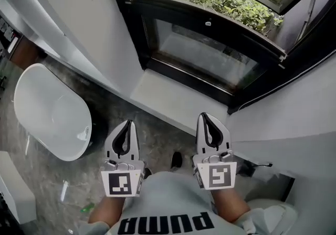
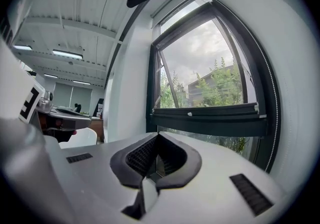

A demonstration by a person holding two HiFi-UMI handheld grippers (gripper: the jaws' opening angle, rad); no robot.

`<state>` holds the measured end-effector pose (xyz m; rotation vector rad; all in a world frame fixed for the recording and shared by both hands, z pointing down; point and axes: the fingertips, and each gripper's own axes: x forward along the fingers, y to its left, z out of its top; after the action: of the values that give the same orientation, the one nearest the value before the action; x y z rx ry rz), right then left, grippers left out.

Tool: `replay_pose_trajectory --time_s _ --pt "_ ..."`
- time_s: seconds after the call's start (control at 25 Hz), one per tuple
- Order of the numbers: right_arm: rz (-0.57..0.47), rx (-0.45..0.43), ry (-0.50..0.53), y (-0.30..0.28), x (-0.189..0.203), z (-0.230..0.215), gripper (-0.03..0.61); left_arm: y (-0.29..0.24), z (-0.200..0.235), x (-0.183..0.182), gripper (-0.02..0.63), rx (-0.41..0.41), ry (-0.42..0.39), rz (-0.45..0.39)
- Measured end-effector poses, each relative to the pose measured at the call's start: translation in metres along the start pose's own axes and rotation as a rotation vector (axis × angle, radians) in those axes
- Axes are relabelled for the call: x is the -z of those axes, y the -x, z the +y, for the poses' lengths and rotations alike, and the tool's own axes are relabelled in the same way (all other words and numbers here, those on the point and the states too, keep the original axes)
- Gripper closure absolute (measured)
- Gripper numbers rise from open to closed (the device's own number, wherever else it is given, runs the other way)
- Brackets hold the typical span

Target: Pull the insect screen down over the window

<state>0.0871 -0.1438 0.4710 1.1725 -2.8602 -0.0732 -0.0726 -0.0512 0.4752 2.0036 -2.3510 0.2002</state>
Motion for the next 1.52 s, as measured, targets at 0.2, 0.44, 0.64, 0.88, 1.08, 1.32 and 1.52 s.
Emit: replay_pose_trajectory --time_s 0.2,0.44,0.64,0.88,1.08,1.32,1.52 --pt "0.014 0.019 0.006 0.024 -0.003 0.054 0.572 0.043 0.011 0.013 0.601 0.063 0.037 -0.004" --pt "0.050 0.080 -0.018 0.076 0.003 0.124 0.572 0.104 0.031 0.033 0.601 0.137 0.043 0.001" --pt "0.067 0.140 -0.016 0.121 0.011 0.162 0.572 0.147 0.035 0.052 0.601 0.209 0.043 0.019" --pt "0.096 0.235 -0.045 0.173 0.036 0.173 0.572 0.180 0.024 0.075 0.601 0.253 0.031 0.042" --pt "0.105 0.283 -0.059 0.203 0.047 0.174 0.572 0.196 0.013 0.085 0.601 0.272 0.022 0.039" --pt "0.118 0.299 -0.059 0.220 0.058 0.184 0.572 0.207 0.011 0.094 0.601 0.275 0.013 0.040" --pt "0.113 0.286 -0.053 0.221 0.060 0.196 0.574 0.217 0.018 0.095 0.601 0.258 0.013 0.033"
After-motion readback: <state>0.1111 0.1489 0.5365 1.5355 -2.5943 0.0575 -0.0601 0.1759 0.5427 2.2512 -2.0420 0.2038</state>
